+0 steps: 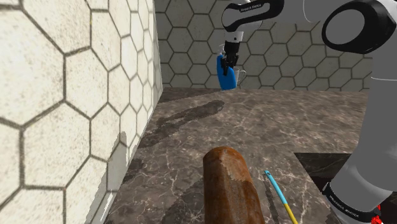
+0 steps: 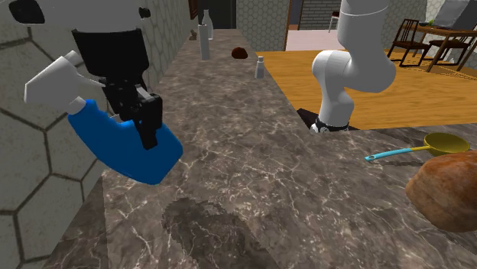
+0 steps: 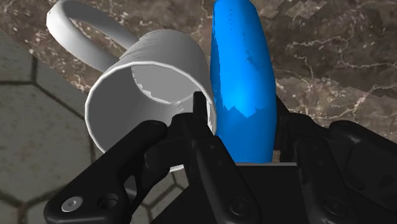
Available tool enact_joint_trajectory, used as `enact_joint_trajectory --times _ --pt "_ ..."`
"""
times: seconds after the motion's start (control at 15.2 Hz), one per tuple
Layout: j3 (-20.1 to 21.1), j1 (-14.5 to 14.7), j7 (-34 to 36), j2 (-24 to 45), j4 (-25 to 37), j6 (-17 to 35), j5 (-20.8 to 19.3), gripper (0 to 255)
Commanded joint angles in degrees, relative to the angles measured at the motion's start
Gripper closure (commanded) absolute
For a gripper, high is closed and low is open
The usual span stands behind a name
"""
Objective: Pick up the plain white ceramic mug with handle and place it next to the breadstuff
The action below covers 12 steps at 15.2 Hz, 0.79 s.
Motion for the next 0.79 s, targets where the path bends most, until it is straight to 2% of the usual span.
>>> enact_joint_trajectory --times 0.0,0.73 --pt "0.0 0.0 0.1 0.0 1.5 -1.6 0.0 255" --pt "-0.1 -0.5 0.2 1.4 12.2 -10.8 0.2 255"
